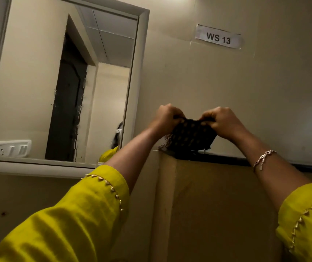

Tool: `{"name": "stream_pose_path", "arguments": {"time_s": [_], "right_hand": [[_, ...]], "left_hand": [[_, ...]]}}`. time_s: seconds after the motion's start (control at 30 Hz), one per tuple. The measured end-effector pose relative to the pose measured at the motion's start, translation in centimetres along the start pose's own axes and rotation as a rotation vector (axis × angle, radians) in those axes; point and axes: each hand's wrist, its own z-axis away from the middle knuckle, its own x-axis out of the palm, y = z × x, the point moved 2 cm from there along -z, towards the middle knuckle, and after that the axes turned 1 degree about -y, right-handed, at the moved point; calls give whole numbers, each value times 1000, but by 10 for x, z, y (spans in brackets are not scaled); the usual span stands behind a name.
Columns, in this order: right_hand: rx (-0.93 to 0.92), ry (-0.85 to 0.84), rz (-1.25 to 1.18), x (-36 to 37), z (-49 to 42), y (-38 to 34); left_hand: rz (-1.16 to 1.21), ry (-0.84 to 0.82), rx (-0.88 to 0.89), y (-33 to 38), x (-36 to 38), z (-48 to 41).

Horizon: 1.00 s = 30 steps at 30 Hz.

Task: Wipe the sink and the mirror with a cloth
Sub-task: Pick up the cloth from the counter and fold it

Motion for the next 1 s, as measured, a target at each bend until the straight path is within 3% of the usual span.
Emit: {"name": "stream_pose_path", "arguments": {"time_s": [0.4, 0.63, 1.0], "right_hand": [[-135, -127, -338, -11, -1, -90], [-136, -345, -645, 40, 25, -148], [-77, -874, -1022, 151, 113, -241]], "left_hand": [[225, -92, -188, -6, -106, 55], [183, -195, -373, -29, -147, 125], [56, -409, -648, -68, -174, 259]]}}
